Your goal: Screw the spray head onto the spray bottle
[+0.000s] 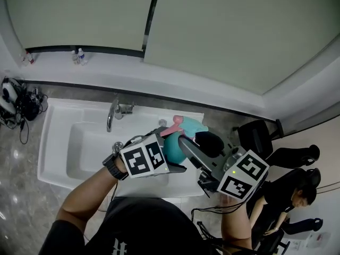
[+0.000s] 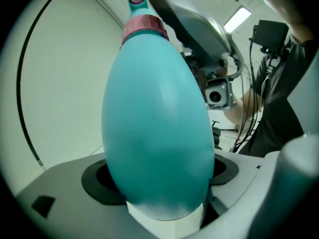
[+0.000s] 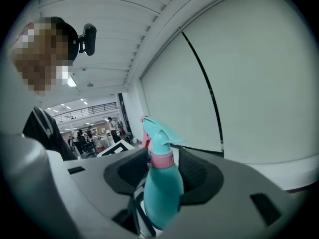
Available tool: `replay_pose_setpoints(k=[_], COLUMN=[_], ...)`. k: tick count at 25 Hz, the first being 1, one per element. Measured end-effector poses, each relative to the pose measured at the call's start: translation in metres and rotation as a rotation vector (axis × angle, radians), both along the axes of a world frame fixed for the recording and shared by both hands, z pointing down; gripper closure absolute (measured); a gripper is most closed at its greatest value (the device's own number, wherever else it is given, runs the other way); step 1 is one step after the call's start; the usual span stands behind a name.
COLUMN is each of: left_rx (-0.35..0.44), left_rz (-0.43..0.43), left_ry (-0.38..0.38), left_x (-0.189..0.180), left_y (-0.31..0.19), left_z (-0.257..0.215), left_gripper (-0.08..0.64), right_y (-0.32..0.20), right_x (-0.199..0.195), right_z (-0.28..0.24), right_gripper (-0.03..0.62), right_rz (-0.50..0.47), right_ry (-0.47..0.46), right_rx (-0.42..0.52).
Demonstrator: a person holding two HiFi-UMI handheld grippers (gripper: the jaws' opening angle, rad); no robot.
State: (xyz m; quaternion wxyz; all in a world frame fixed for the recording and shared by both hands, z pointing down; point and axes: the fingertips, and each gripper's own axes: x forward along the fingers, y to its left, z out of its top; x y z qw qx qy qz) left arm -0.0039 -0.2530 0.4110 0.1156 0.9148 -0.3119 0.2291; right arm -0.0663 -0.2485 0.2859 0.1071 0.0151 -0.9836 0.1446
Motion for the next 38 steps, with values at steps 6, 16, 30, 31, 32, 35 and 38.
replay_pose_setpoints(k=[6,16,30,31,32,35,38], left_rx=[0.025,0.024,-0.038,-0.040,-0.039,-0.025,-0.016], left_rz=[0.179,0.471,-0.083,-0.040,0.004,0.094,0.167], left_ry=[0.043,0.143,-0.050,-0.023,0.000,0.029,0.030], left_x=[0.015,0.058,0.017,0.021,0.024,0.026,0.026], left_y=[0.027,0.074,0.009,0.011,0.014,0.022,0.027], left_z=[-0.022,-0.051,0.003,0.003,0.001,-0.007,-0.013], left_gripper=[0.109,0.109,0.109,0.109,0.109,0.109,0.109], right_y=[0.022,0.062,0.007,0.008,0.011,0.016,0.017], right_x=[0.030,0.042,0.014,0.014,0.016,0.029,0.043], right_z=[-0.029,-0.064,-0.007,-0.006,-0.008,-0.023,-0.038], right_gripper=[0.417,0.413,0.443,0.443,0.442,0.426,0.426], right_rz=[-0.302,-0.657,0.099,0.084,0.056,-0.031,-0.122], right_ry=[-0.167,-0.361,-0.027,-0.030,-0.040,-0.107,-0.174], right_rx=[-0.047,0.029,0.132,0.129,0.118,0.078,0.069])
